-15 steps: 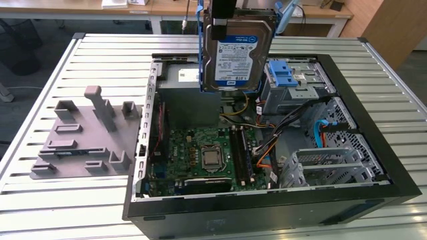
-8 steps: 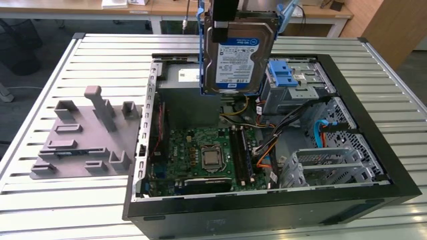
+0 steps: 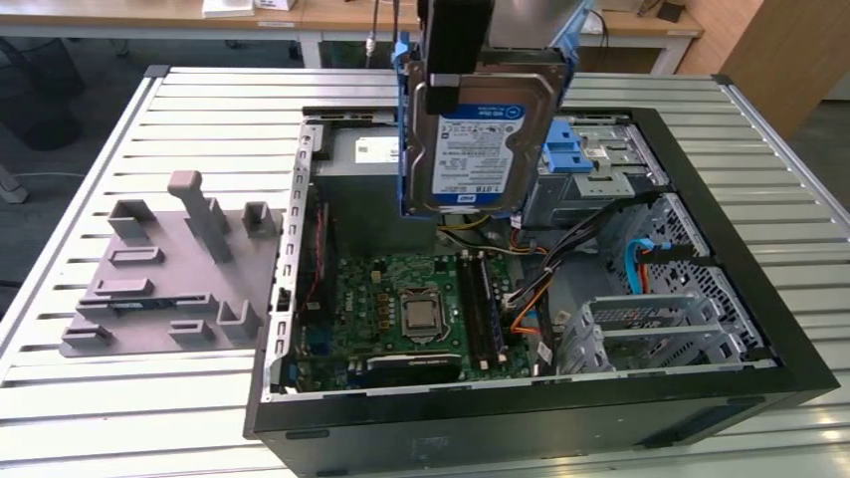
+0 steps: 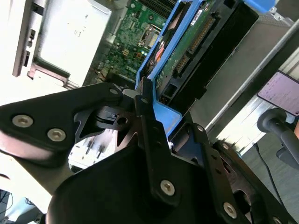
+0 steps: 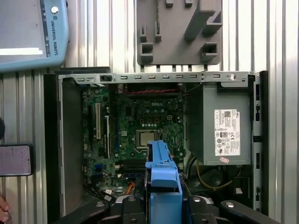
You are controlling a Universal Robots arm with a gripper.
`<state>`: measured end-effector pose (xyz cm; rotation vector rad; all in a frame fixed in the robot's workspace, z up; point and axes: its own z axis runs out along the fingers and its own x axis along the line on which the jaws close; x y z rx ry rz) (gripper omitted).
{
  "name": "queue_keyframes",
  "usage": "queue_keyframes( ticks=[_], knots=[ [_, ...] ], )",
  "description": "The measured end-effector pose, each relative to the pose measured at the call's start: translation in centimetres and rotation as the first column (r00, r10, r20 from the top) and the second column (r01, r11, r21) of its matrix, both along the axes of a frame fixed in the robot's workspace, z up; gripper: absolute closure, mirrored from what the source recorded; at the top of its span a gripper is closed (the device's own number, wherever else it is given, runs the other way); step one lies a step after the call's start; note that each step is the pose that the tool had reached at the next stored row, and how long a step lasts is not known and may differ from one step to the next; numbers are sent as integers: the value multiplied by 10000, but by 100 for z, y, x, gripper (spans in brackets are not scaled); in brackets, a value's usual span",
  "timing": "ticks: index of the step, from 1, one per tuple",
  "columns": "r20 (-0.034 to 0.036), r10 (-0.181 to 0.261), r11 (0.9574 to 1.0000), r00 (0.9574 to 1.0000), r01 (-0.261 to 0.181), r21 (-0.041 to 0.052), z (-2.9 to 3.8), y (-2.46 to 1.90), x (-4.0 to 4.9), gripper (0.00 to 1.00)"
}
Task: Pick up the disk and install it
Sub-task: 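Insert the disk into the insertion slot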
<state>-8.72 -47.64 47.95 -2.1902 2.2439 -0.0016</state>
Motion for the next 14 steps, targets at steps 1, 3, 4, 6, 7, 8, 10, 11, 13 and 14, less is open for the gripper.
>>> queue_keyframes(
  ticks=[1,3,4,6,7,8,10,11,13,14],
  knots=[
    [1,0,10000,10000,0,1,-5,-38,3,64],
    [1,-1,10000,10000,1,1,-15,-79,32,64],
    [1,0,10000,10000,0,3,-20,-86,66,64],
    [0,-1,10000,10000,1,0,-27,-95,149,64],
    [1,0,10000,10000,0,1,-32,-101,195,64],
    [1,0,10000,10000,0,2,-36,-108,238,64],
    [-1,0,10000,10000,0,-3,-44,-142,286,64],
    [0,0,10000,10000,0,0,-50,-169,294,64],
    [-1,-1,10000,10000,1,-2,-59,-236,298,64],
    [0,0,10000,10000,0,0,-65,-269,299,64]
  ],
)
